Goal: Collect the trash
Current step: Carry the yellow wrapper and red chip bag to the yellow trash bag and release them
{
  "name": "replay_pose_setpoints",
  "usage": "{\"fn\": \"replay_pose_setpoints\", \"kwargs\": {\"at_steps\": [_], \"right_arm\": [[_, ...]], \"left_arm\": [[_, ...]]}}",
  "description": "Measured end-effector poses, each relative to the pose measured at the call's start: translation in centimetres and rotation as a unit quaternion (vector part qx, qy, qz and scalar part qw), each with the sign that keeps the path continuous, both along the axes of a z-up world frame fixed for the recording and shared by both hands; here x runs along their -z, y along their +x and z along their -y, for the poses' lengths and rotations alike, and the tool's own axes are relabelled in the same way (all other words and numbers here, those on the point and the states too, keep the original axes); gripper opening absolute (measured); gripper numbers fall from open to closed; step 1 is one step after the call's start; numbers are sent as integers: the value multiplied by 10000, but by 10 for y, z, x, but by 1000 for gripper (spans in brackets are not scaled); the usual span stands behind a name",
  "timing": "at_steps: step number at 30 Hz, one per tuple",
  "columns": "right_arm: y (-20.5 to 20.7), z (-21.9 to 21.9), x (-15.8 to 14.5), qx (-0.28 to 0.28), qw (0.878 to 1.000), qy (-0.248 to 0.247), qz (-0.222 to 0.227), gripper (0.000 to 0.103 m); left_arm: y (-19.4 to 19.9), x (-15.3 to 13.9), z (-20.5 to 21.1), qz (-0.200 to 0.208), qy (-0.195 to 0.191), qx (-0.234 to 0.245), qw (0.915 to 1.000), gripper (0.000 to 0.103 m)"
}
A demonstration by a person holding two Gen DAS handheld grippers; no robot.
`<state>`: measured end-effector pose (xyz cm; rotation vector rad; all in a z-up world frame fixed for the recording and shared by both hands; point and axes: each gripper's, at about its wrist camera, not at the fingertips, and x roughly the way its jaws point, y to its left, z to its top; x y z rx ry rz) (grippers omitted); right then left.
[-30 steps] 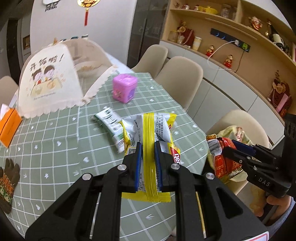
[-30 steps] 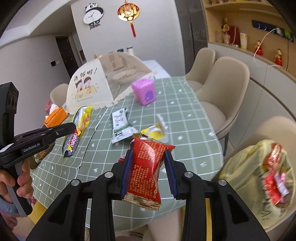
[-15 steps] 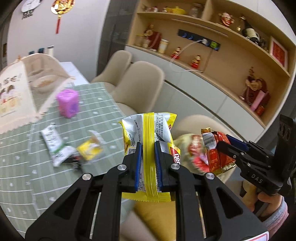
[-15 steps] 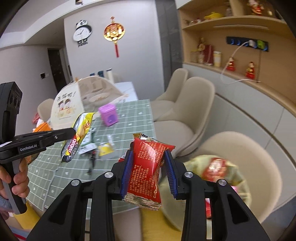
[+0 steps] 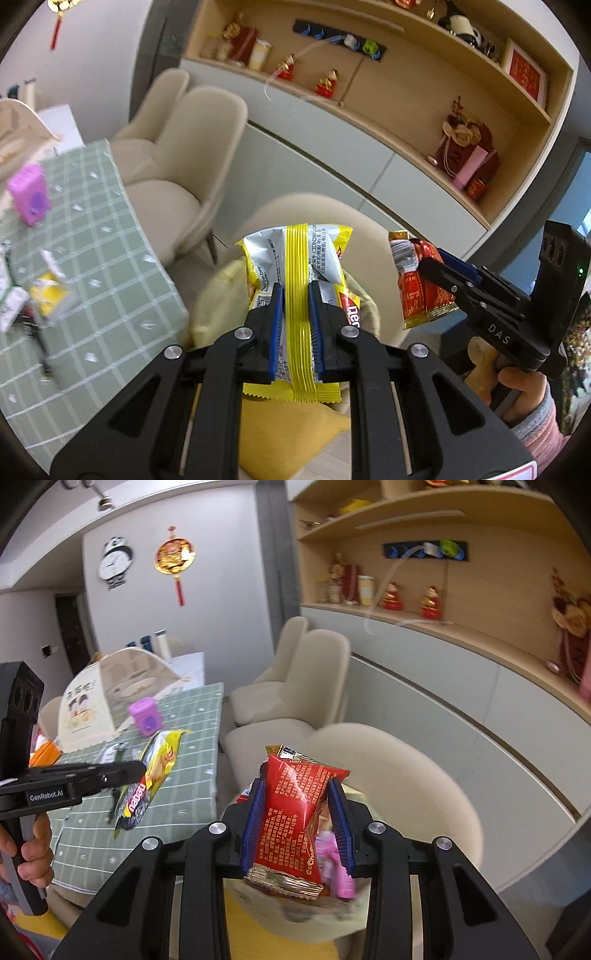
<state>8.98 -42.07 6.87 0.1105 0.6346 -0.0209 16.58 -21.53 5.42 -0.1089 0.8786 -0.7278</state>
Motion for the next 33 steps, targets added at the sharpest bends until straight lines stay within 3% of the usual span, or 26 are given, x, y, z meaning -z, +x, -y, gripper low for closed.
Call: {"fn": "replay_pose_setpoints", "kwargs": {"at_steps": [12,14,16,21,28,33], "right_arm": [[2,48,28,467,9983,287,-191,34],[2,52,33,505,9979,329,-223,33],[4,57,38,555,9974,377,-267,33],[1,68,45,688,9963,430,-294,34],[4,84,53,854,9941,568,-349,34],[13,79,61,792,9939,635,-431,33]], "left_arm": [[34,57,78,-550,404,340,9971,13],[38,69,89,-569,611,386,9958,13],[43,86,106,-525,1102,477,9914,13],[45,113,129,-559,1700,712,9813,14],[47,137,141,-855,1879,837,9749,15],[49,135,139,-969,1652,817,9781,19]]}}
